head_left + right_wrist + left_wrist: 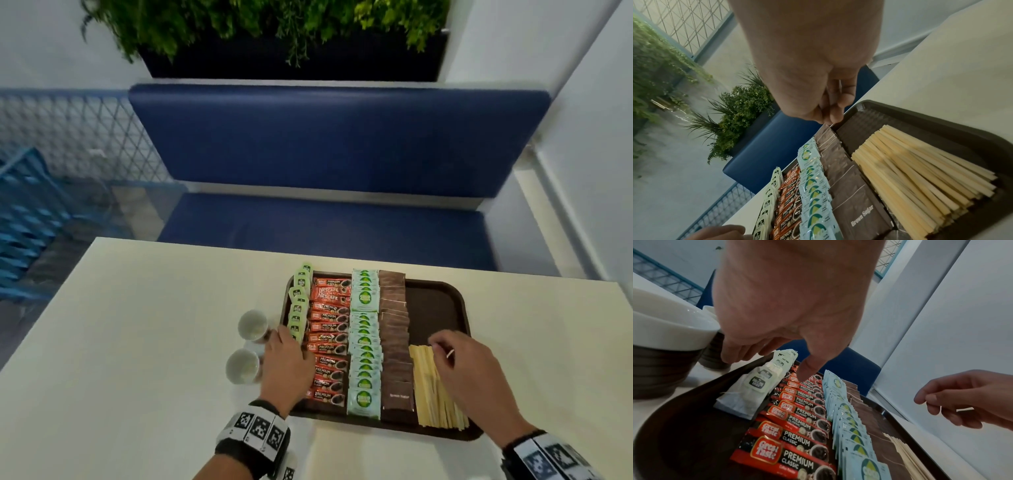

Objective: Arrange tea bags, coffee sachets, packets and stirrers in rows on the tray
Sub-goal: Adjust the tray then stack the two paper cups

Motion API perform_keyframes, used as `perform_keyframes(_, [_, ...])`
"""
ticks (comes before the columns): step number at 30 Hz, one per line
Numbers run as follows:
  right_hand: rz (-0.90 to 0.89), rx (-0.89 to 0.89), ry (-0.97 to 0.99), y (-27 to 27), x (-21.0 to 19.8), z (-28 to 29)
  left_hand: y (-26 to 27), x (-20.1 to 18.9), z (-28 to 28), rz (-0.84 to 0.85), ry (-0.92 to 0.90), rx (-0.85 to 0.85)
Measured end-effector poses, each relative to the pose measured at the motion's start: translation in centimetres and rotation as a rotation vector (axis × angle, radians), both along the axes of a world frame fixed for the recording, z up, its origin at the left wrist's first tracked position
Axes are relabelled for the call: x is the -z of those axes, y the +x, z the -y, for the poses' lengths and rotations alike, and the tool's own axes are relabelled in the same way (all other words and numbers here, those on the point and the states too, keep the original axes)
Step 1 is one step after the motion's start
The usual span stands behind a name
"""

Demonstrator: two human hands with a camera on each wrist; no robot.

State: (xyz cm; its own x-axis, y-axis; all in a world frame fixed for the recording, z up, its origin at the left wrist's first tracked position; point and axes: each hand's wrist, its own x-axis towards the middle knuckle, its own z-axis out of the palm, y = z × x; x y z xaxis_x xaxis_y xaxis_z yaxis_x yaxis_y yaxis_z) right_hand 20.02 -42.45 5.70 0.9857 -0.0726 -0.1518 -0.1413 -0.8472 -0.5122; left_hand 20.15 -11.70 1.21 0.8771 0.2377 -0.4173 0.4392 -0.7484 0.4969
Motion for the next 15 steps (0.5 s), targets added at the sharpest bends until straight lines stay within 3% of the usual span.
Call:
perform_keyframes(6, [-0.024,0.061,-0.016,-0.4,-0.5,1.2,0.1,0.0,0.2,-0.155,-0.012,-0.037])
perform_keyframes(15, [-0.07,0.335,0.002,0.5,3.8,4.5,0.3,1.1,0.0,-0.161,0.014,-0.028])
